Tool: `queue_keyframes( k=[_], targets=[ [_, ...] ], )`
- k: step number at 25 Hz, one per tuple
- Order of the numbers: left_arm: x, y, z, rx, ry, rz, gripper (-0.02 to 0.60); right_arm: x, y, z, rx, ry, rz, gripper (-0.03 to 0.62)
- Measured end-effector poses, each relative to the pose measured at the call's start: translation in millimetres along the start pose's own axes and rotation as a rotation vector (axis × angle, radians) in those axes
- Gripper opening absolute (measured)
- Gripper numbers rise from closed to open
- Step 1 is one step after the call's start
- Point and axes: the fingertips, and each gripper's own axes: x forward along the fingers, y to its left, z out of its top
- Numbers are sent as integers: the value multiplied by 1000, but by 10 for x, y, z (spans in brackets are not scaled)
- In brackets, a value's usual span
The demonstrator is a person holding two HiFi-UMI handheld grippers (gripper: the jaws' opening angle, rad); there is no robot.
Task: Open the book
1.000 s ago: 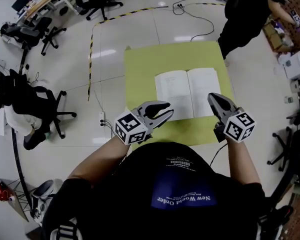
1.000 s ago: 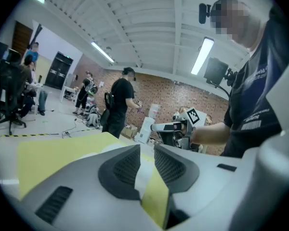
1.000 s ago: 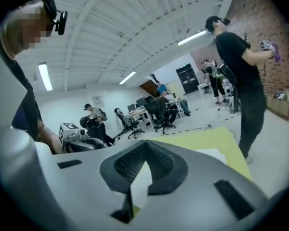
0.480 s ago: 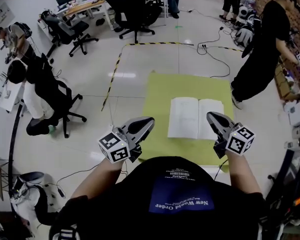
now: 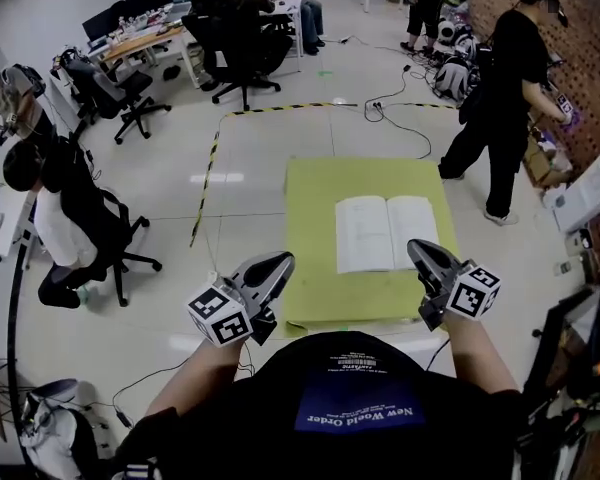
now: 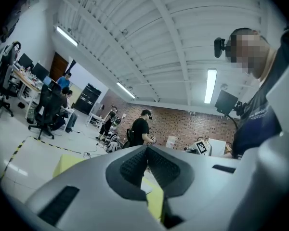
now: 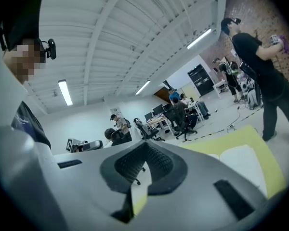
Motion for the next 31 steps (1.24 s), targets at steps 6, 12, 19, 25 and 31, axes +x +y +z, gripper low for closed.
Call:
queue_keyframes(
  k=[6,12,19,25,31],
  targets=[
    [109,-277,-93,22,-15,13,8,-274,-93,167,-66,8,19,-14],
    [373,-485,-217,-2,-43,34,6,-600,-296,292,-115,28,31,-14],
    [574,-626,-251,25,-40,36,8,-774,-500,306,-147,50,15,-14],
    [579,-606,-198,22,-48,45,7,-710,-465,338,-170,61,25,-15],
    [555,-461,-175,19,-48,57,8,-599,-520,306,-160,65,26,-15]
  ],
)
